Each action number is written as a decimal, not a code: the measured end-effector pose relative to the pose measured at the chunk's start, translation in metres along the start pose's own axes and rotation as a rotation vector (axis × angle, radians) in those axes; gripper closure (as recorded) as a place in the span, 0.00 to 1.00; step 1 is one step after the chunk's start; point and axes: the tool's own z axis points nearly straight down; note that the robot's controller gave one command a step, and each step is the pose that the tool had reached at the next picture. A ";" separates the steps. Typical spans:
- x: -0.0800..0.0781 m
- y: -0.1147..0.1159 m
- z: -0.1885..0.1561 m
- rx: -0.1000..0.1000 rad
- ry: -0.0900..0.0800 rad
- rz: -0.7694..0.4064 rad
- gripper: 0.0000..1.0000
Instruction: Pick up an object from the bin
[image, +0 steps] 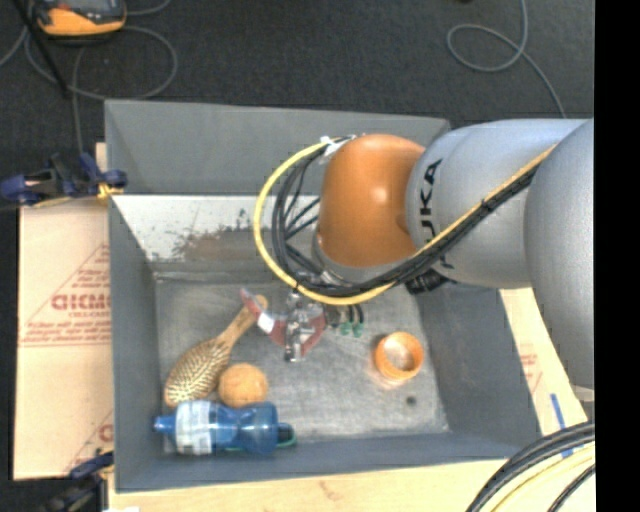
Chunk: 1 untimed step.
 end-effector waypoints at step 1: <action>-0.001 0.002 -0.073 0.002 0.002 0.000 1.00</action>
Offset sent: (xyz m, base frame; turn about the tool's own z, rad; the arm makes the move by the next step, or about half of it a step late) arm 0.0000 0.0000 0.0000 0.0000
